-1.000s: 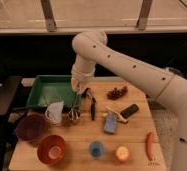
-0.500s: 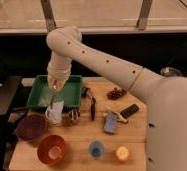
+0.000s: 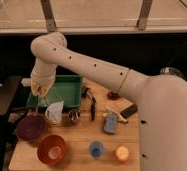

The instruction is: Place fork in purple bowl

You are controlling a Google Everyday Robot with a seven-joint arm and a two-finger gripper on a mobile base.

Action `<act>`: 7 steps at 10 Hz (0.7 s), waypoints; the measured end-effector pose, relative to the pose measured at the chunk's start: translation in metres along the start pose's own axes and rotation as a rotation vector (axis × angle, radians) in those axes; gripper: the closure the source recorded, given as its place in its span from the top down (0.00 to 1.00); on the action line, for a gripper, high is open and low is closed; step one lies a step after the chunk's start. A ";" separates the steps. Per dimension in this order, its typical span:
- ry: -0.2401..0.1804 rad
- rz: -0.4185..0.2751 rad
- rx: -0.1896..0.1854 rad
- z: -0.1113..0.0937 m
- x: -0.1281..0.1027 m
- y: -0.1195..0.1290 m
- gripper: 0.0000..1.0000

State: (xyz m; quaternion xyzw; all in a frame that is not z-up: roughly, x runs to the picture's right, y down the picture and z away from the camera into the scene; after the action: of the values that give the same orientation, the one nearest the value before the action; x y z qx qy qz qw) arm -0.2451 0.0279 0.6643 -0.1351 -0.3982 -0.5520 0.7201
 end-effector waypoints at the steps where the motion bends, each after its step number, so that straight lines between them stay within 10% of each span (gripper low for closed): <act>1: -0.014 -0.013 0.012 0.011 -0.004 -0.001 0.00; 7: -0.028 -0.043 0.001 0.068 -0.016 -0.014 0.07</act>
State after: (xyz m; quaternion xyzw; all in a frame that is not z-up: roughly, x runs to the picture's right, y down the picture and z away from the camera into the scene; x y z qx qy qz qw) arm -0.2874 0.0771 0.6931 -0.1337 -0.4115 -0.5653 0.7023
